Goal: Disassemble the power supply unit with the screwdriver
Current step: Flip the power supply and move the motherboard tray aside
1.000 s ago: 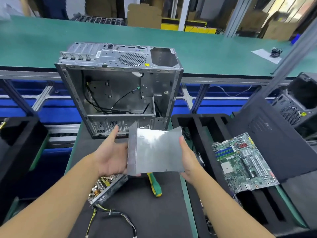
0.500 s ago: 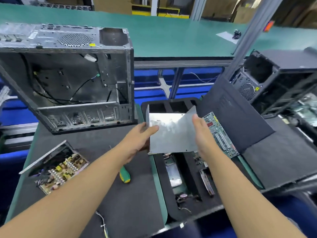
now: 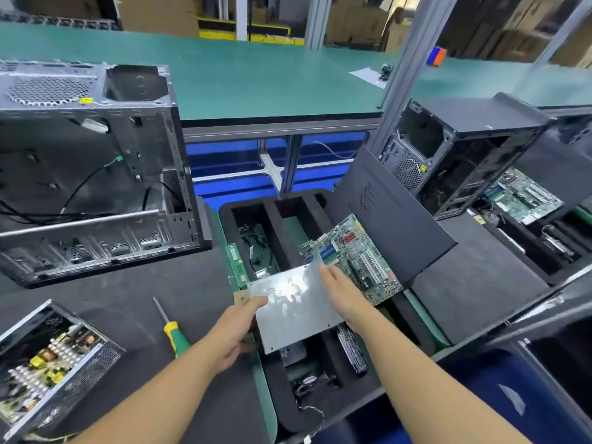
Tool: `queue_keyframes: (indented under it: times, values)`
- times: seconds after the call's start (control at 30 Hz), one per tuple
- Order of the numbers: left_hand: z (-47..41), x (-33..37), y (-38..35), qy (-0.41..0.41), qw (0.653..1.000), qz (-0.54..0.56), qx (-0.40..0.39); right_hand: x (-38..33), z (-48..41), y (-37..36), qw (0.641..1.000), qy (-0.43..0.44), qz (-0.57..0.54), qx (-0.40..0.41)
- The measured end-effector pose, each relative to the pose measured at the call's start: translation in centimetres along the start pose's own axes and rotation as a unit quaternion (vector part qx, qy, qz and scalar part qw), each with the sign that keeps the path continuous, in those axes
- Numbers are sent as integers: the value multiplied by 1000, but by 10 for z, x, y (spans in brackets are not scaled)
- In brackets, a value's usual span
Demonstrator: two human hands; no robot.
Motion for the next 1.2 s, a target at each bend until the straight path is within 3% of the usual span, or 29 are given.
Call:
queue_keyframes:
  times: [0.17, 0.57, 0.97, 1.0, 1.07, 1.13, 1.2]
  values:
    - [-2, -50, 15, 74, 996, 47, 29, 9, -19, -37, 997, 12, 58, -51]
    - [-21, -40, -4, 27, 989, -140, 45, 45, -50, -42, 995, -33, 77, -46]
    - [-21, -34, 4, 44, 986, -161, 18, 56, -58, -48, 996, -68, 51, -41]
    - [-17, -28, 6, 27, 983, -178, 18, 58, -57, -44, 993, -81, 83, -20]
    - [-11, -7, 19, -35, 975, -210, 62, 48, -52, -24, 962, -76, 251, 80]
    - [-3, 13, 38, -88, 971, -188, 121, 12, -42, -15, 906, 8, 381, 182]
    - [8, 27, 53, -113, 969, -167, 145, -26, -36, -30, 895, 119, 383, 198]
Point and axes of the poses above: each hand's wrist, its own z-axis away from the middle knuckle, its own y-axis out of the back of the hand, x = y × z, the point moved 10 cm from there along -z, towards the middle knuckle, and after that the axes turned 14 degrees about z, right-handed, at the moved point
